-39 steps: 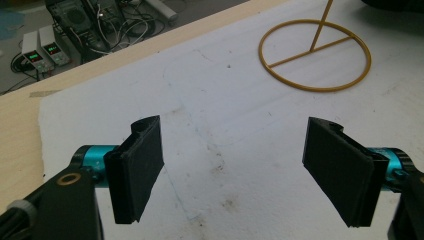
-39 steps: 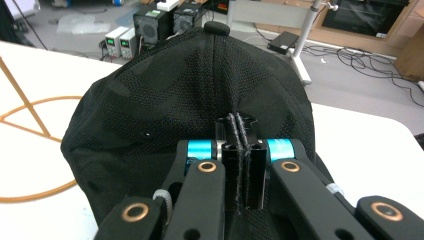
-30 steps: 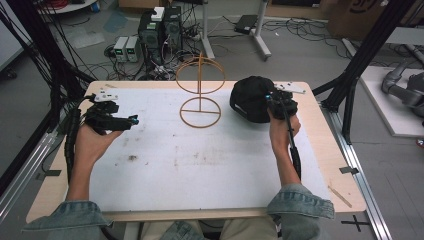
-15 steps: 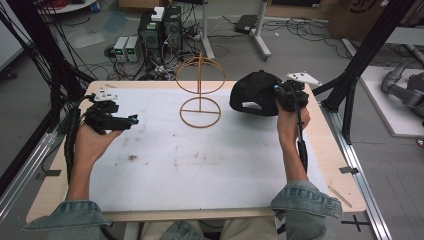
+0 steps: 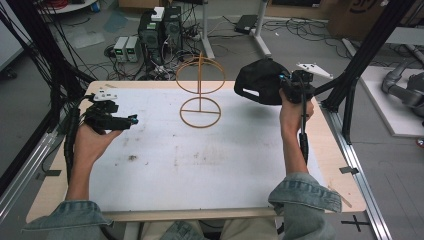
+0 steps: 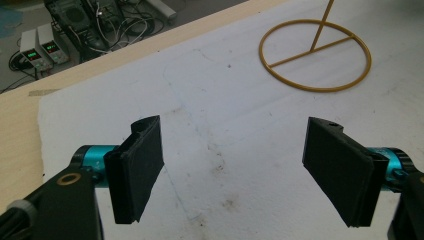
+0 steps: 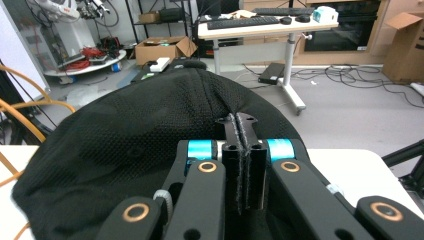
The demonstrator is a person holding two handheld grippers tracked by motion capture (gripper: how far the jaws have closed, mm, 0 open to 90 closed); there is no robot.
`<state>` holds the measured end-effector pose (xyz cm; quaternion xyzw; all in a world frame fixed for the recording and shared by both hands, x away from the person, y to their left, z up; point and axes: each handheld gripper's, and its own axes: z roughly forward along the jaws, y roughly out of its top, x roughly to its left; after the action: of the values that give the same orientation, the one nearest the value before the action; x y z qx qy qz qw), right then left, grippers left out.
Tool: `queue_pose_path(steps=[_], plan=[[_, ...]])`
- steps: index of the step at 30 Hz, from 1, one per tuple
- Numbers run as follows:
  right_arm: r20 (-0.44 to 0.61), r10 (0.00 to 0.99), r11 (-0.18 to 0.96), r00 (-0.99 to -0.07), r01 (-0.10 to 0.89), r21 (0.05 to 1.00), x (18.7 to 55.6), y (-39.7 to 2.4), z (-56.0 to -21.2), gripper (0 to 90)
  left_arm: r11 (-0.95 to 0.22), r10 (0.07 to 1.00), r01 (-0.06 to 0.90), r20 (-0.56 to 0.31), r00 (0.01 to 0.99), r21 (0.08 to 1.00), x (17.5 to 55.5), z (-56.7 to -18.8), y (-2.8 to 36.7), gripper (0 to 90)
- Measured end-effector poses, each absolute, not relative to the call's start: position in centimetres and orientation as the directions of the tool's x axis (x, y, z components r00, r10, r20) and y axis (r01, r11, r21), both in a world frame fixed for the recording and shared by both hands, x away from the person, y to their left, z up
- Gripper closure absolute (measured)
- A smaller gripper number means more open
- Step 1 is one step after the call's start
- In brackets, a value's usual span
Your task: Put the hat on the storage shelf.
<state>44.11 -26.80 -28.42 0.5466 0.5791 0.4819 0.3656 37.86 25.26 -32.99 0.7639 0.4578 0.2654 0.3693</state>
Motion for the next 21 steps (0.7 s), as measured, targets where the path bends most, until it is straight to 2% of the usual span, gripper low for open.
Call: queue_pose_path(steps=[21], plan=[[0.186,0.964,-0.139,-0.188,0.237,0.961,45.3,-24.3,-24.8,90.0,-0.303,0.893,0.498,0.06,0.446,0.813,37.8,-32.9,25.3,24.4]])
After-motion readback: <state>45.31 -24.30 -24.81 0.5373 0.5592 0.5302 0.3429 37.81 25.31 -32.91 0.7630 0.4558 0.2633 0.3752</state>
